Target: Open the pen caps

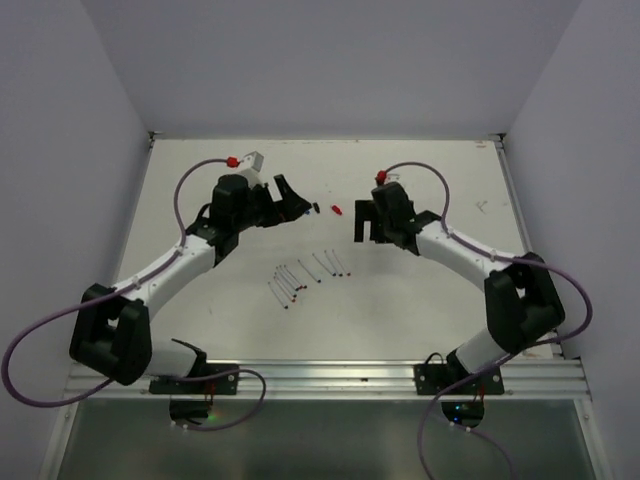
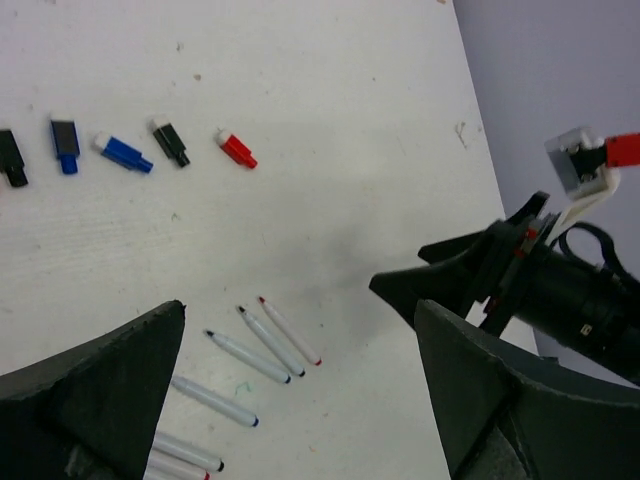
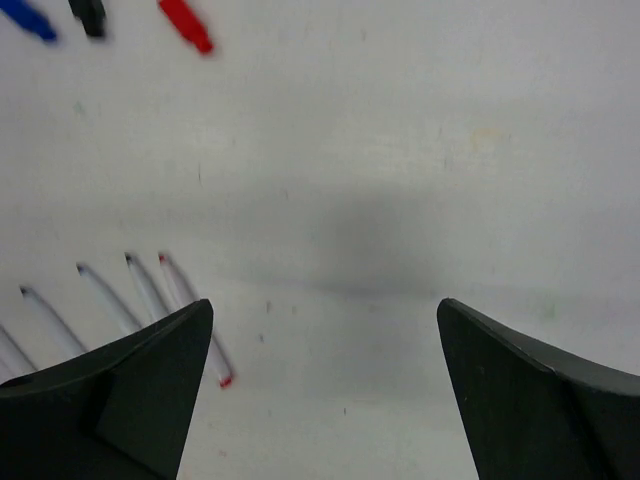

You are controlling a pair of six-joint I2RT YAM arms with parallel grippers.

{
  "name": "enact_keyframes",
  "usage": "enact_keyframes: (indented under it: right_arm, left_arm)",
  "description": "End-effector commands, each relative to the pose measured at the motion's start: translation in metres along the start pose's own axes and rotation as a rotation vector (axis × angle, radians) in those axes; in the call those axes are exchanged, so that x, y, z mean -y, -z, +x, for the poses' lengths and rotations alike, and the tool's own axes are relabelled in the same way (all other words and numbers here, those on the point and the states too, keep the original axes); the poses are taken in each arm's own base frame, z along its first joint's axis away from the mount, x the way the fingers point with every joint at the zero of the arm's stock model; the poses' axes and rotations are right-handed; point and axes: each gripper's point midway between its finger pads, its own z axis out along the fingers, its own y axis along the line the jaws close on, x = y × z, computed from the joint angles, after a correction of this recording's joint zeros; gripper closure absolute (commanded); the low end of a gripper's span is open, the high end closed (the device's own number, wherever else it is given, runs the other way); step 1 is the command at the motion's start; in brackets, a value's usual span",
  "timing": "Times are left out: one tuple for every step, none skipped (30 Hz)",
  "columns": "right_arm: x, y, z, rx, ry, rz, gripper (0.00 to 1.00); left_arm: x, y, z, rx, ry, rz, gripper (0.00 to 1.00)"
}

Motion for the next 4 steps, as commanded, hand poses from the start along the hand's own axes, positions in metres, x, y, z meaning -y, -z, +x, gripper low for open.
enact_keyframes:
  right_arm:
    - [0.012, 0.035, 0.048, -0.016, 0.055, 0.046, 0.01]
    - [0.002, 0.051, 0.045, 0.016, 0.027, -0.032, 0.01]
    - [-0.001, 0.056, 0.044, 0.046, 0.01, -0.074, 0.01]
    - [0.004, 0.057, 0.062, 0.027, 0.008, -0.082, 0.01]
  left_arm:
    - [0.016, 0.021, -0.002, 0.083, 0.042, 0.113, 0.0]
    - [0.015, 0.024, 0.004, 0.08, 0.068, 0.125, 0.0]
    - [0.007, 0.025, 0.019, 0.07, 0.086, 0.127, 0.0]
    - [0.014, 0.032, 0.025, 0.063, 0.114, 0.176, 0.0]
